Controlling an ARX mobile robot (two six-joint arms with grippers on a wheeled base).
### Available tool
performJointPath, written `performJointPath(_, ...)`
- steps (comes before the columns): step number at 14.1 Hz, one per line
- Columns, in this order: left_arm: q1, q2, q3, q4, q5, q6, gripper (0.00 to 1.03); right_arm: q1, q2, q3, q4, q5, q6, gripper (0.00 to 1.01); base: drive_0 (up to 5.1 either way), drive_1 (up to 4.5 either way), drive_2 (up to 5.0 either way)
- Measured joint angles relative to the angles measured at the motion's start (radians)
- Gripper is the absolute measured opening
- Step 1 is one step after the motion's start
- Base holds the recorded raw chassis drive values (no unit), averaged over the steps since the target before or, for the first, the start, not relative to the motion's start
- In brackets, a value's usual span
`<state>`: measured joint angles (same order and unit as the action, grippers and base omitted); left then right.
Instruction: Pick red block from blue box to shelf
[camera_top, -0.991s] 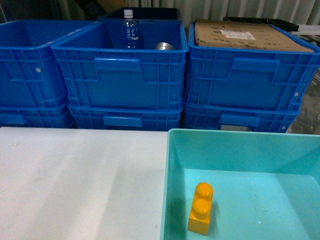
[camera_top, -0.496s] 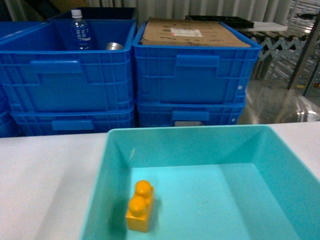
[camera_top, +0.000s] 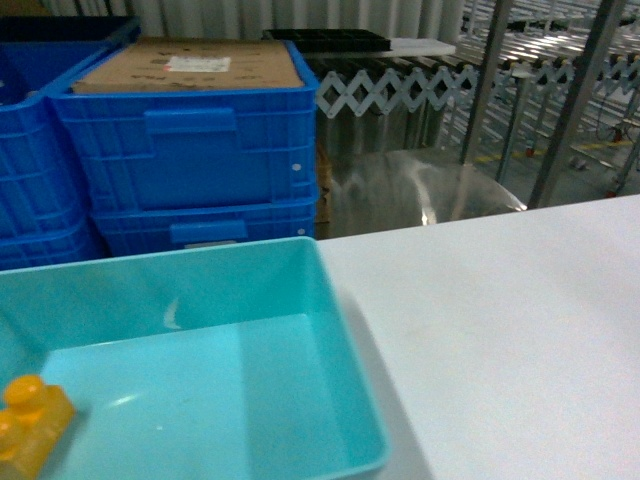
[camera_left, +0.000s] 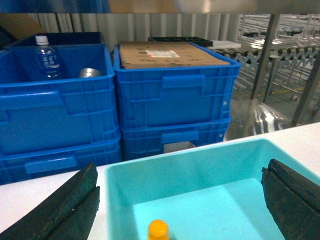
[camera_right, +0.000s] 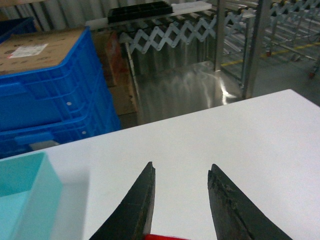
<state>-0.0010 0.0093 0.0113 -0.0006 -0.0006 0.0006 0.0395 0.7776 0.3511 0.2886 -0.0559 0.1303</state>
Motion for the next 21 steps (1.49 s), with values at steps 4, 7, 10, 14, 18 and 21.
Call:
performJointPath(4, 0.0, 0.0, 0.0, -0.002, 0.0, 0.0, 0.98, 0.0, 0.0, 0.0, 0.0, 0.002, 0.0, 0.26, 2.9, -4.06, -4.1)
performJointPath(7, 0.0, 0.0, 0.0, -0.003, 0.0, 0.0, 0.98, 0.0, 0.0, 0.0, -0.002, 0.002, 0.0, 0.26, 3.2, -3.84, -3.8)
performJointPath(10, 0.0, 0.0, 0.0, -0.003, 0.001, 0.0, 0.98, 0.0, 0.001, 0.0, -0.002, 0.002, 0.0, 0.26, 3.4, -3.79, -3.8)
performJointPath(14, 0.0, 0.0, 0.0, -0.003, 0.0, 0.0, 0.98, 0.0, 0.0, 0.0, 0.002, 0.0, 0.0, 0.26, 3.4, -3.95, -3.9)
performJointPath(18, 0.0, 0.0, 0.0, -0.001, 0.0, 0.0, 0.98, 0.0, 0.0, -0.001, 0.001, 0.0, 0.0, 0.26, 3.3, -4.02, -4.0)
performJointPath(21, 0.0, 0.0, 0.0, -0.003, 0.002, 0.0, 0.98, 0.0, 0.0, -0.001, 0.0, 0.001, 0.0, 0.26, 3.4, -3.78, -3.8)
